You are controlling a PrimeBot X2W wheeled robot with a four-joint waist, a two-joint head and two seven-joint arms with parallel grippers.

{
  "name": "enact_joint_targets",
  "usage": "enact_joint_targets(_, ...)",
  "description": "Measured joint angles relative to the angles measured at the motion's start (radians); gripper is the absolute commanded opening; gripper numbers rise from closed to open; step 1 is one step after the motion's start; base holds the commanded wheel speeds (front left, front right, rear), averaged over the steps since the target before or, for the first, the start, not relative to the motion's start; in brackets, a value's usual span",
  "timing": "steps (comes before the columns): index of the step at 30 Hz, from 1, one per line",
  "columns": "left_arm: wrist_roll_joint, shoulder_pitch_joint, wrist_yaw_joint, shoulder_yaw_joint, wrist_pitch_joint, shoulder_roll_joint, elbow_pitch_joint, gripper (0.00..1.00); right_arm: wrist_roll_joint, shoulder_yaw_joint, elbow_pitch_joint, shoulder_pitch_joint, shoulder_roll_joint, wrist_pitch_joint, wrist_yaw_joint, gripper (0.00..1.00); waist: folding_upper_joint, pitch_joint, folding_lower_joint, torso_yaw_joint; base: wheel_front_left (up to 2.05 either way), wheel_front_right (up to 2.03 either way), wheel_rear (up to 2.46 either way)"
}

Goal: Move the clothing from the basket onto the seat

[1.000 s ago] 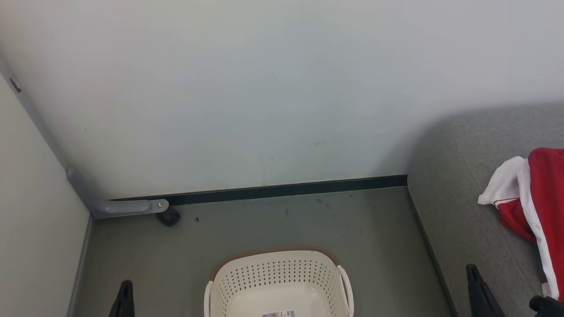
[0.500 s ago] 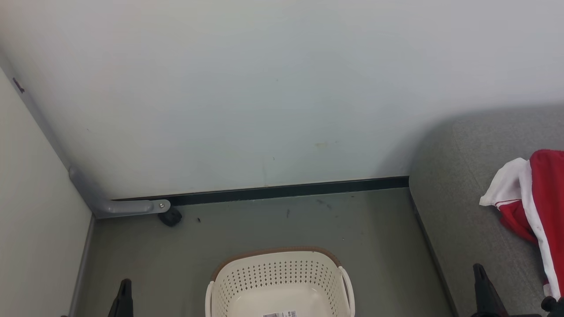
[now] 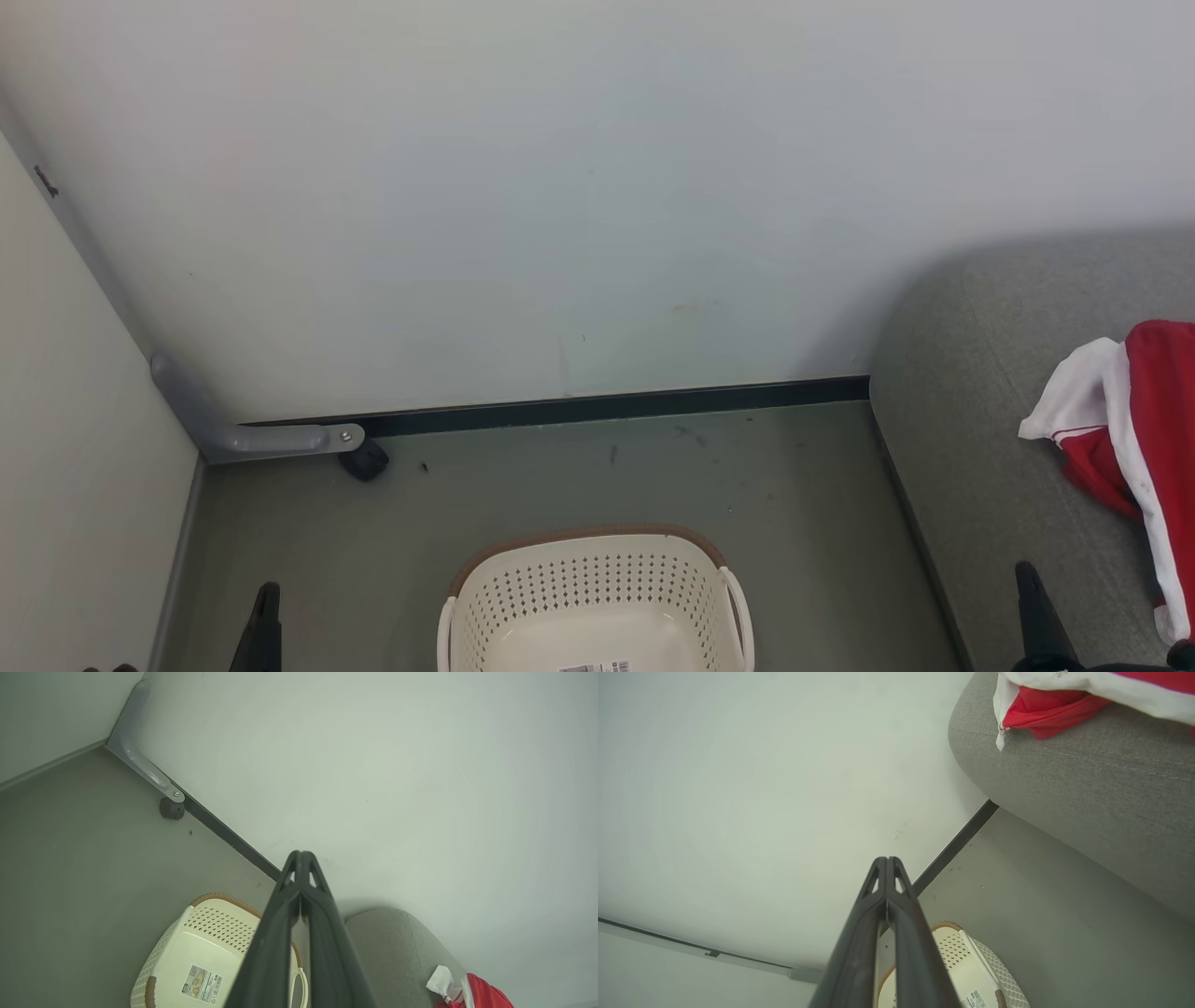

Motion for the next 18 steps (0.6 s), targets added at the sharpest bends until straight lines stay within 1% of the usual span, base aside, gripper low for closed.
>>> enact_joint_targets(1,-0.011,-0.003,-0.008,0.003,0.002,-0.002,0.001,0.00,0.012,-0.004,0.000,-0.001,0.001,0.005,0.000,0.00,0.0000,0.000,0.0000,0.000,0.00,0.00,0.00)
enact_joint_targets(6,-0.065,-0.007,-0.017,0.016,0.023,-0.010,0.014,0.00,0.076,-0.019,0.004,-0.006,0.010,0.025,0.001,0.00,0.0000,-0.001,0.0000,0.002,0.00,0.00,0.00)
enact_joint_targets(9,-0.105,-0.014,-0.026,0.026,0.035,-0.014,0.021,0.00,0.113,-0.028,0.005,-0.016,0.014,0.034,0.009,0.00,0.0000,-0.002,0.0000,0.003,0.00,0.00,0.00)
enact_joint_targets(18,-0.198,-0.027,-0.044,0.051,0.066,-0.035,0.038,0.00,0.224,-0.057,0.012,-0.018,0.027,0.065,0.010,0.00,0.0000,-0.004,0.0000,0.006,0.00,0.00,0.00)
